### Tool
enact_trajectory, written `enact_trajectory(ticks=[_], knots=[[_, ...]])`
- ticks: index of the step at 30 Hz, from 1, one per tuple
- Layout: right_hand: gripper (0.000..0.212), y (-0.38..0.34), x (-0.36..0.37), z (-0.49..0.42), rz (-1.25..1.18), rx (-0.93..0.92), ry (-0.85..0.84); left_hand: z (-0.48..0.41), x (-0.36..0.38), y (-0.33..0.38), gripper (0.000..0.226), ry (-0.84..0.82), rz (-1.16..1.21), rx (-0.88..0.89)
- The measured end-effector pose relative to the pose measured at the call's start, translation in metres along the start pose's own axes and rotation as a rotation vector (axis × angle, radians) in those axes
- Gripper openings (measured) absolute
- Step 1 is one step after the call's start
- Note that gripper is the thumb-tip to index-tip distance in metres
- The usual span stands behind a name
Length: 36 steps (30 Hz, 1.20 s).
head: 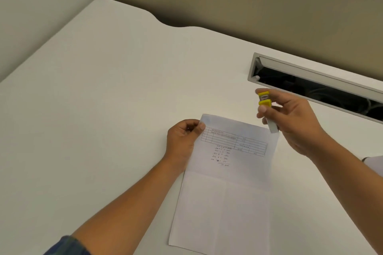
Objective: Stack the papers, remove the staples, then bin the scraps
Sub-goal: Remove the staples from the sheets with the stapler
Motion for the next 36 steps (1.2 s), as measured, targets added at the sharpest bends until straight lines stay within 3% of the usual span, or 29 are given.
enact_trajectory(ticks=[8,14,22,36], knots=[[0.038,-0.009,0.042,-0.023,0.693,-0.195,-0.229,-0.002,0.001,0.0,0.013,-0.003,-0.018,0.019],[0.044,-0.011,0.067,-0.034,1.009,-0.374,-0.434,-0.004,0.001,-0.002,0.013,-0.033,-0.025,0.037],[0.044,-0.004,0.086,-0.036,1.217,-0.439,-0.516,-0.005,0.002,-0.002,0.024,-0.041,-0.017,0.082],[0.03,-0.004,0.098,-0.033,1.373,-0.54,-0.555,-0.006,0.002,-0.002,0.015,-0.072,0.009,0.093]])
Point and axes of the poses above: each hand's wrist, its own z-axis away from the middle knuckle, its own x-axis out of the palm, y = z × x, the point moved 4 cm from there along -z, towards the middle knuckle
